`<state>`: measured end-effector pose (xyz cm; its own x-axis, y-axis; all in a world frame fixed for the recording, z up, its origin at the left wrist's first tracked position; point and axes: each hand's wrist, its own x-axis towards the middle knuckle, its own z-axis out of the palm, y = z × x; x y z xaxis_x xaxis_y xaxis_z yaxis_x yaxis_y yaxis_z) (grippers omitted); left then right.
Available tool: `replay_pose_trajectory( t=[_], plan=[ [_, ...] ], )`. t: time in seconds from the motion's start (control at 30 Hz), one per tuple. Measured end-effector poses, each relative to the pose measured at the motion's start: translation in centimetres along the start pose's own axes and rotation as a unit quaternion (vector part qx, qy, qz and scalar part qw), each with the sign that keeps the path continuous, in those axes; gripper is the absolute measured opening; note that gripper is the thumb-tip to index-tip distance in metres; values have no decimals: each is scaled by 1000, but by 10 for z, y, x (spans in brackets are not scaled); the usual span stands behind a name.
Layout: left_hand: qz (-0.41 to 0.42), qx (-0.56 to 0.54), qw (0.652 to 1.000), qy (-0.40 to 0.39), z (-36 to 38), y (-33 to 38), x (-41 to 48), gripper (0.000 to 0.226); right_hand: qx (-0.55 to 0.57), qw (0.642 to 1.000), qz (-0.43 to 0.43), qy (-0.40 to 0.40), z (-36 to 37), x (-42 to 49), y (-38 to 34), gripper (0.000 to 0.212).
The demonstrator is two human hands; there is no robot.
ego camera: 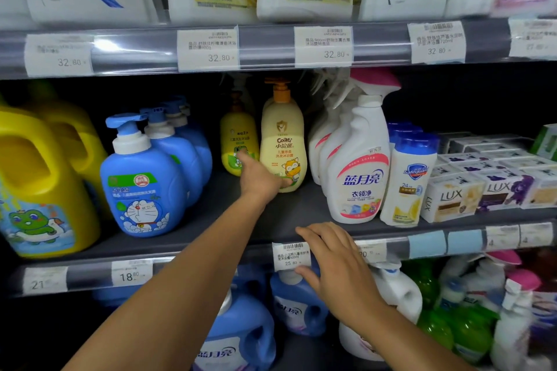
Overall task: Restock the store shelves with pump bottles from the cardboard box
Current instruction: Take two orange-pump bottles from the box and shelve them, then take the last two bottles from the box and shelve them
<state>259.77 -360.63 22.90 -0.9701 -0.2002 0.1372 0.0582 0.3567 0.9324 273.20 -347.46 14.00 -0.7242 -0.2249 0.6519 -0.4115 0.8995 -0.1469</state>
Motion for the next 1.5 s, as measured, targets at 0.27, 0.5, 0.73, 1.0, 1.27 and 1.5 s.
replay_pose_trajectory(
  t=[0.27, 0.5, 0.73, 1.0, 1.27, 1.5],
  plan=[
    [186, 247, 949, -69, -46, 11, -118, 41, 122, 988, 94, 24, -20, 15, -8, 44],
    [180, 421, 846, -273, -56, 43, -191, 27, 23, 940, 264, -217, -117, -38, -16, 35],
    [169, 536, 624, -542, -42, 142, -286, 52, 46, 773, 440, -454, -321, -101, -52, 40],
    [207, 512, 531, -643, -21, 308, -403, 47, 85, 689, 580, -427, -540, -134, -78, 41],
    [254, 504, 487, -666, 88, 408, -526, 44, 82, 664, 642, -375, -672, -215, -9, 48],
    [217, 473, 524, -675, 203, 494, -619, 44, 35, 662, 655, -361, -810, -295, 101, 41]
  ],
)
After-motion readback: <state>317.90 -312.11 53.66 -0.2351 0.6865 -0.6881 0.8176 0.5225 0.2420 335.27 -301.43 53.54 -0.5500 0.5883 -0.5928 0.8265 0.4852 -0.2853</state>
